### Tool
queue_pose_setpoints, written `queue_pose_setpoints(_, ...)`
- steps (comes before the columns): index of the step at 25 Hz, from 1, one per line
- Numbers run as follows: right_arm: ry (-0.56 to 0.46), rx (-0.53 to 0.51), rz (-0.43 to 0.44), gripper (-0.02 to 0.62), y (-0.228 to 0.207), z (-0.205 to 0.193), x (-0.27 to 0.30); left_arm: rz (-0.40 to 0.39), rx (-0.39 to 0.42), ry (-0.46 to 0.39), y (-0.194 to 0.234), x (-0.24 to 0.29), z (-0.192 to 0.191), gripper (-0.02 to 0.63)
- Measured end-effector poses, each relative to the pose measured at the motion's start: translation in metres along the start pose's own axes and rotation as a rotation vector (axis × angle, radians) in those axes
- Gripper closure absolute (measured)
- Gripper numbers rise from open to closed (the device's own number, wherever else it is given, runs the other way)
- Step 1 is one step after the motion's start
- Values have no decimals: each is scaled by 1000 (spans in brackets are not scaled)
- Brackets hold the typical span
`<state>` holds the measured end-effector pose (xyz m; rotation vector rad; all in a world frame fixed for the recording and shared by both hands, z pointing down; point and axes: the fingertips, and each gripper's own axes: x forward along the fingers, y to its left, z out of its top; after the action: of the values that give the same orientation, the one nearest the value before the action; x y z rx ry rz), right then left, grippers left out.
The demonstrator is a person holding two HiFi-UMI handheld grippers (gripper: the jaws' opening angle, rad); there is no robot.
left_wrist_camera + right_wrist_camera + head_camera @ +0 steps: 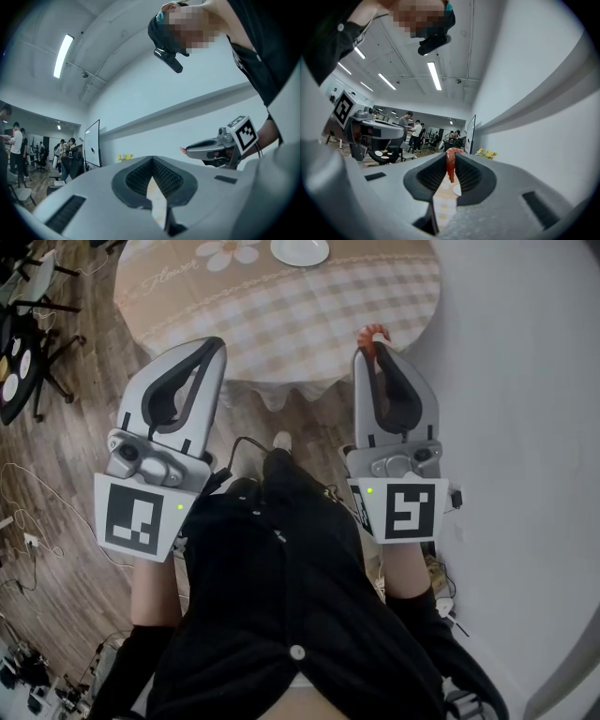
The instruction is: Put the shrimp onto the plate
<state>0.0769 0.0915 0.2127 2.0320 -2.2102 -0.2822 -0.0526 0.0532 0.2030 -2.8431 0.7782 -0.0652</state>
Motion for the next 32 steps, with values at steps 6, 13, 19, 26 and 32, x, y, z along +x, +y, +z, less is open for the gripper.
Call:
queue_pose_setpoints(6, 3, 24, 47, 551, -22, -12, 30, 62, 5, 8, 16, 28, -1, 604)
queue_pose_setpoints(13, -4, 27, 90, 551, -43, -22, 53, 103, 10, 22, 23, 56, -4, 604)
queue_pose_setpoints(19, -9, 39, 92, 551, -65, -27, 60, 112, 20, 28, 18, 74, 0, 604)
queue_pose_setpoints(26, -13, 41, 81, 551, -81, -29, 58, 112, 37, 30, 11, 81, 8, 604)
queue_pose_setpoints(32, -16, 44, 74, 551, -85, -26, 58, 100, 43, 28, 12, 87, 13, 604)
